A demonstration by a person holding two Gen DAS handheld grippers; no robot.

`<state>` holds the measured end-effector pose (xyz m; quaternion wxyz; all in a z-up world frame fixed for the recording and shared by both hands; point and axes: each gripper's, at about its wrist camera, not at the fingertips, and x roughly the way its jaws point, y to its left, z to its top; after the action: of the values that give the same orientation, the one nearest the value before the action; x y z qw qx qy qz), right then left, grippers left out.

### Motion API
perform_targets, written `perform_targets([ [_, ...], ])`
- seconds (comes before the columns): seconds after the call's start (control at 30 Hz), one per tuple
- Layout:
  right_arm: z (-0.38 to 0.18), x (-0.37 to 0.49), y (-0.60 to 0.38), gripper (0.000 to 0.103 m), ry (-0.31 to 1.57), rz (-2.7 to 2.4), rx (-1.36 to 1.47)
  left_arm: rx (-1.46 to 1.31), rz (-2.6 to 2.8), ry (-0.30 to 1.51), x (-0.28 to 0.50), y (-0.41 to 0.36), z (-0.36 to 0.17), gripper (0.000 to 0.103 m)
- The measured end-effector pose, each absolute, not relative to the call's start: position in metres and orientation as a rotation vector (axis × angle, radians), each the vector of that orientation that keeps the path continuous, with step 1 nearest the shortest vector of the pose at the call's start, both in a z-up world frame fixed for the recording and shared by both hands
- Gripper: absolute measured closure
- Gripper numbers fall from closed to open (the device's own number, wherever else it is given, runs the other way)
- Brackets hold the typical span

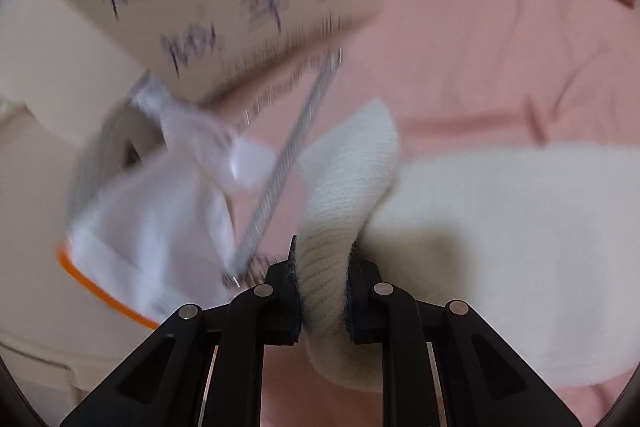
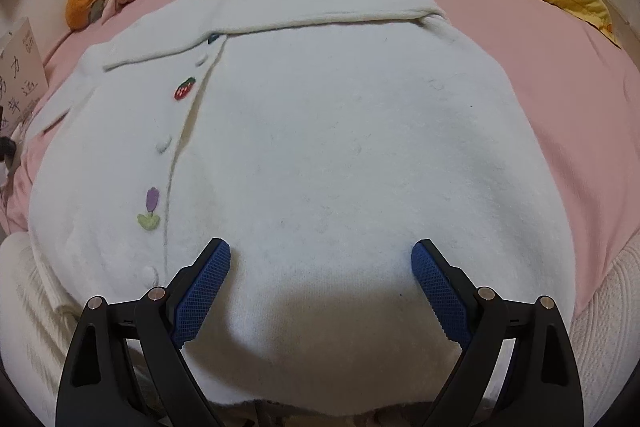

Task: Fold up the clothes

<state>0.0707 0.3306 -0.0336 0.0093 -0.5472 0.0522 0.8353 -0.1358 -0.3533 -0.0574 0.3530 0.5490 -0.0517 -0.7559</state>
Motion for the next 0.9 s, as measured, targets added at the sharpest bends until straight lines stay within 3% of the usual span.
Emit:
perform_targets([
  [0.03,-0.034,0.071,0.332,0.011,0.158,2.608,-1.713,1.406,-1.942,-0.160,-0.132,-0.354,-0.060,0.074],
  [0.1,-0.034,0.070,0.331,0.011,0.150,2.604,-1.717,1.324,-1.873,-0.300,-0.130,-0.351,-0.055,0.018],
  [0.13,-0.035,0.070,0.331,0.011,0.146,2.603,-1.719,1.260,-1.856,-0.364,-0.128,-0.349,-0.046,0.010],
  [0.2,-0.035,0.070,0.331,0.011,0.144,2.600,-1.721,1.123,-1.839,-0.449,-0.121,-0.346,-0.023,0.009],
  [0.37,-0.033,0.071,0.325,0.010,0.164,2.599,-1.713,0.900,-1.944,-0.328,-0.101,-0.333,0.060,0.009],
  [0.47,-0.031,0.071,0.326,0.011,0.177,2.617,-1.700,0.892,-2.238,-0.105,-0.084,-0.298,0.100,0.009],
  [0.57,-0.026,0.072,0.323,0.010,0.152,2.661,-1.670,0.915,-2.533,0.174,-0.066,-0.255,0.131,0.002],
  [0.7,-0.014,0.080,0.312,0.011,0.056,2.728,-1.588,1.175,-2.791,0.495,-0.042,-0.152,0.110,0.001],
  [0.9,-0.006,0.091,0.312,0.011,0.019,2.778,-1.531,1.580,-2.829,0.416,0.017,0.023,0.003,0.001],
])
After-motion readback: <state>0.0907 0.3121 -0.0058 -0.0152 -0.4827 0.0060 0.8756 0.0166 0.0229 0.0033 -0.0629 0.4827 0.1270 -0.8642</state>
